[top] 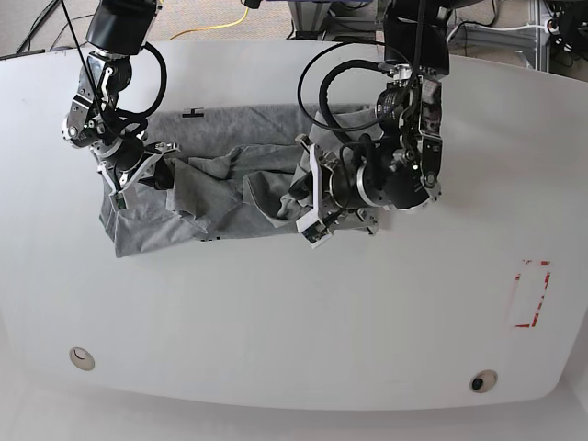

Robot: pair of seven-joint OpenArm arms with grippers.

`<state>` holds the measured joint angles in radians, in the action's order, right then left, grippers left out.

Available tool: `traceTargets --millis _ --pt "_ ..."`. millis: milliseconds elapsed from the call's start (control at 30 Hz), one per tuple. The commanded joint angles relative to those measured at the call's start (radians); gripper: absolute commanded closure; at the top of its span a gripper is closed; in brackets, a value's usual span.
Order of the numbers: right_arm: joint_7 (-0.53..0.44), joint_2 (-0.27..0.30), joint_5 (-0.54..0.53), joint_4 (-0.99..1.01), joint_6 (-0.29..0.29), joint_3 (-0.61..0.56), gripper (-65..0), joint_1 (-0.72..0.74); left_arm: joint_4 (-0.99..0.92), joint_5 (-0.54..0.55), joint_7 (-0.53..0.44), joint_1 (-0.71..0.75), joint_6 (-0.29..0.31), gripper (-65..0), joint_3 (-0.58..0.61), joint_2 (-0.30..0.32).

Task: Layout the t-shirt on the table in an organized manner, then fold the t-shirt properly
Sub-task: 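Lift the held strip end with the left gripper and carry it toward the right gripper, then lower the folded end onto the strip with the left gripper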

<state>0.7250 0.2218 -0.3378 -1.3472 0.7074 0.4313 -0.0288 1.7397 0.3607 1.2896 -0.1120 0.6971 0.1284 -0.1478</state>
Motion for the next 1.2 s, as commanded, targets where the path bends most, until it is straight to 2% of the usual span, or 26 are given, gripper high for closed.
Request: traceTargets --millis 0,200,400,633,967,1067,1167 --pt "0.052 0.006 0.052 -0.001 -0.009 -0.001 -1.3 -0.001 -0.013 0.018 -0.02 -0.03 0.001 0.0 0.003 -0.009" --pt "0.052 0.006 0.052 -0.001 -0.009 -0.001 -1.3 -0.001 -0.05 0.018 -0.025 -0.058 0.001 0.0 0.001 -0.009" --pt "0.052 0.006 0.052 -0.001 -0.009 -0.001 -1.3 -0.001 -0.056 0.024 -0.077 -0.059 0.001 0.0 0.001 -0.009" --pt "0.052 0.006 0.052 -0.001 -0.009 -0.001 -1.3 -0.001 -0.134 0.025 -0.078 -0.061 0.001 -0.3 0.004 -0.009" --pt "0.052 0.004 0.05 -0.001 -0.009 -0.001 -1.3 -0.001 -0.263 0.027 -0.207 -0.073 0.001 -0.6 0.07 -0.009" --pt "0.052 0.004 0.05 -0.001 -0.009 -0.001 -1.3 -0.001 -0.268 0.056 -0.209 -0.079 0.001 -4.3 0.087 -0.009" --pt "0.052 0.004 0.05 -0.001 -0.009 -0.001 -1.3 -0.001 -0.272 0.126 -0.209 -0.09 0.001 -14.4 0.093 -0.009"
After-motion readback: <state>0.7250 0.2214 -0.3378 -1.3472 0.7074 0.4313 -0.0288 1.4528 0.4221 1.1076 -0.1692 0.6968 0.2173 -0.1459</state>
